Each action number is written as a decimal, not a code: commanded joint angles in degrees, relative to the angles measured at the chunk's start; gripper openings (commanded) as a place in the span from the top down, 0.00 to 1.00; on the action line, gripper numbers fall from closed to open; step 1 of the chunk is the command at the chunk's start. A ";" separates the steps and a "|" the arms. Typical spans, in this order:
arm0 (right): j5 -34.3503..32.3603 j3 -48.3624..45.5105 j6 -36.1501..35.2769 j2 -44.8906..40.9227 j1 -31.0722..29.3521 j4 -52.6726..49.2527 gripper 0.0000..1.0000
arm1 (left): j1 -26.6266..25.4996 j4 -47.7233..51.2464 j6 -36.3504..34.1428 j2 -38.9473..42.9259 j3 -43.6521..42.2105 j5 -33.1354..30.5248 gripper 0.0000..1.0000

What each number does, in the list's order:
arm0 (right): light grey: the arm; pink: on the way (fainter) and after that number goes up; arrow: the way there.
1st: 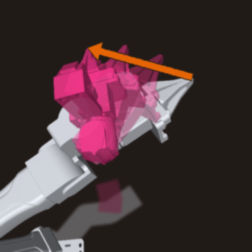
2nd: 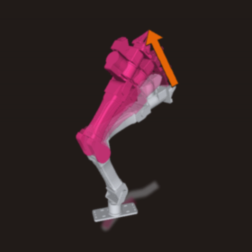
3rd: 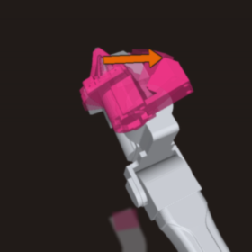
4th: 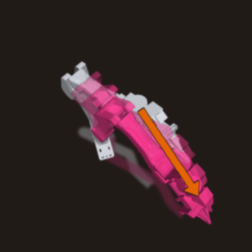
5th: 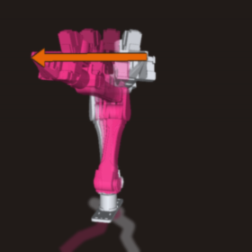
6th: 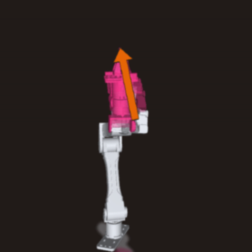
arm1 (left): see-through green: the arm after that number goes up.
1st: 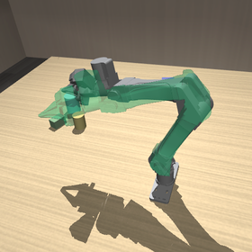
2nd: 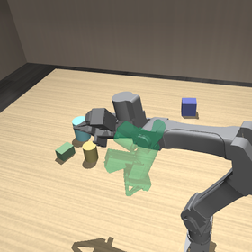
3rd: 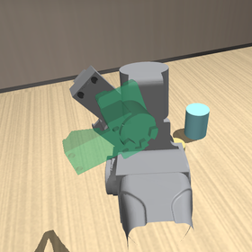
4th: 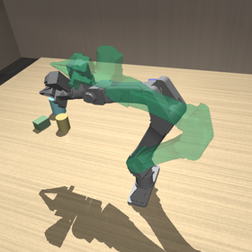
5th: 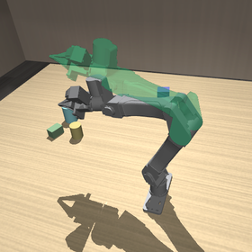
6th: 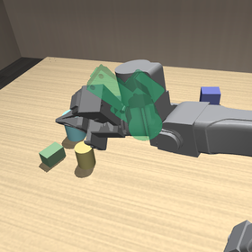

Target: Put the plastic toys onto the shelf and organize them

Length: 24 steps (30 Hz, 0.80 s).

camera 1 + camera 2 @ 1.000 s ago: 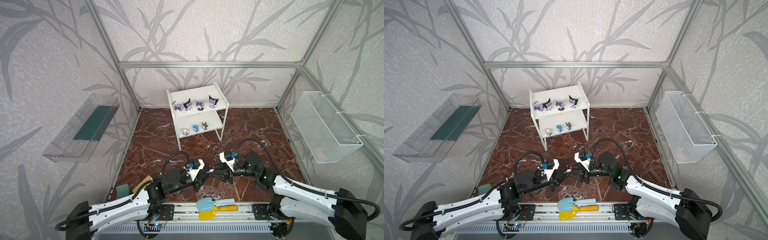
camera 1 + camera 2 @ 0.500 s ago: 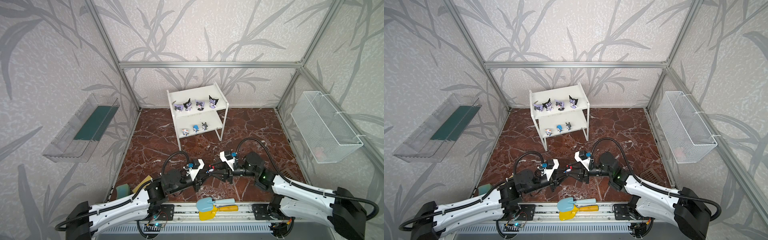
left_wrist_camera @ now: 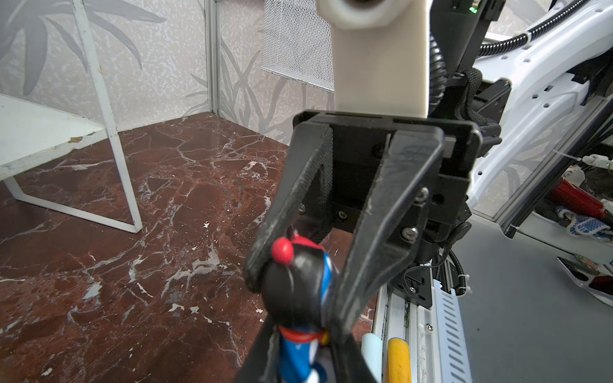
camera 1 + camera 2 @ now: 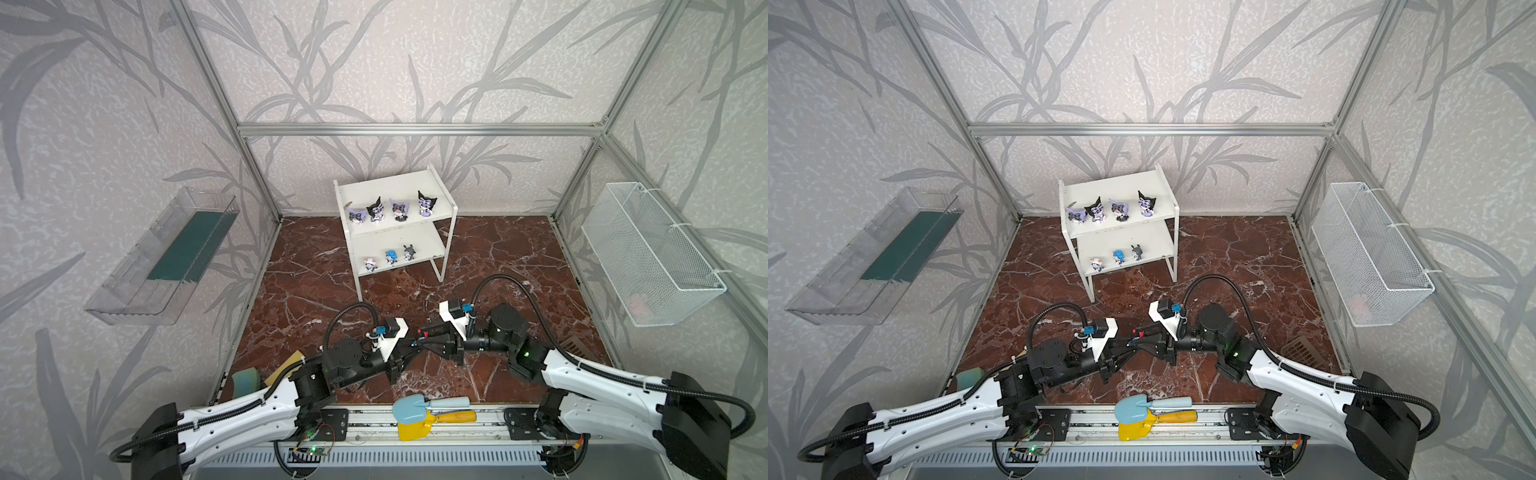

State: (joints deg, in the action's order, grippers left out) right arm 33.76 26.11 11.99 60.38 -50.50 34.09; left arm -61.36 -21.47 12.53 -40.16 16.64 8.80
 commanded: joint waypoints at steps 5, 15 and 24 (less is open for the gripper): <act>-11.98 3.55 -4.01 -2.23 -0.21 -10.53 0.73 | 0.12 8.14 1.53 5.67 1.44 -8.80 0.21; -28.07 9.71 -14.11 1.53 -0.04 -19.58 0.72 | 0.12 36.95 2.51 5.11 17.34 -23.93 0.10; -36.31 17.46 -22.60 11.48 1.55 -19.11 0.66 | 0.29 55.50 -11.74 -5.01 33.88 -18.63 0.01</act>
State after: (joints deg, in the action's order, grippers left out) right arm 1.08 40.80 -7.03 70.19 -49.87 14.48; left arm -61.36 23.66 6.72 -43.40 47.31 -9.96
